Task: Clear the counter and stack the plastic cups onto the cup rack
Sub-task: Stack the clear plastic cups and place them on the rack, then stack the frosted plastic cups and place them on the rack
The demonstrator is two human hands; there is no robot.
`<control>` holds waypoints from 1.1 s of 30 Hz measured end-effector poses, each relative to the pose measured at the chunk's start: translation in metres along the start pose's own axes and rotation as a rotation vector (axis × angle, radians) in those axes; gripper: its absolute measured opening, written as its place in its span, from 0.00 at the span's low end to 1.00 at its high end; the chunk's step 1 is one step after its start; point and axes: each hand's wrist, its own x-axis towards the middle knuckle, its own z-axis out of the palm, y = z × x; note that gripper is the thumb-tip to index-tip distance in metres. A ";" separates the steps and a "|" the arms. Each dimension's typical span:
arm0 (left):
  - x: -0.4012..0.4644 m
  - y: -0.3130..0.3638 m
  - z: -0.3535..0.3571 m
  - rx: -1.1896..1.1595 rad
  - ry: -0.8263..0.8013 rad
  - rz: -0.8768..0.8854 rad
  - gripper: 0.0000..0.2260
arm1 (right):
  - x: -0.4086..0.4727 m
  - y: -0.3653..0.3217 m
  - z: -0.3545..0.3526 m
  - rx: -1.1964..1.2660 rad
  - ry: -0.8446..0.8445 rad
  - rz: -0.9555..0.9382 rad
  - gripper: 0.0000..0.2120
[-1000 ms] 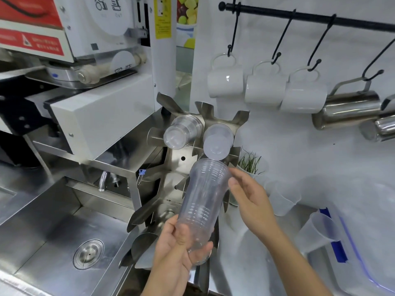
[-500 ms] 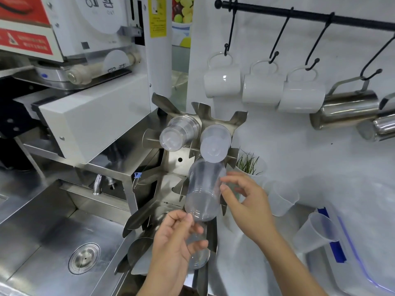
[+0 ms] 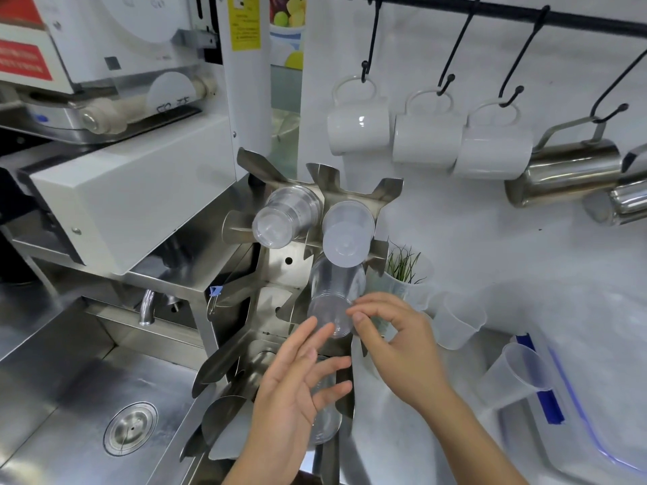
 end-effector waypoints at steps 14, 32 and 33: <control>0.001 -0.009 -0.010 0.055 -0.051 0.007 0.20 | -0.011 0.006 0.002 0.059 -0.038 0.111 0.09; -0.018 -0.045 0.028 0.606 -0.254 0.213 0.24 | -0.091 0.041 -0.061 0.020 0.213 0.324 0.19; -0.018 -0.049 0.032 0.619 -0.272 0.212 0.26 | -0.096 0.046 -0.066 0.001 0.231 0.350 0.19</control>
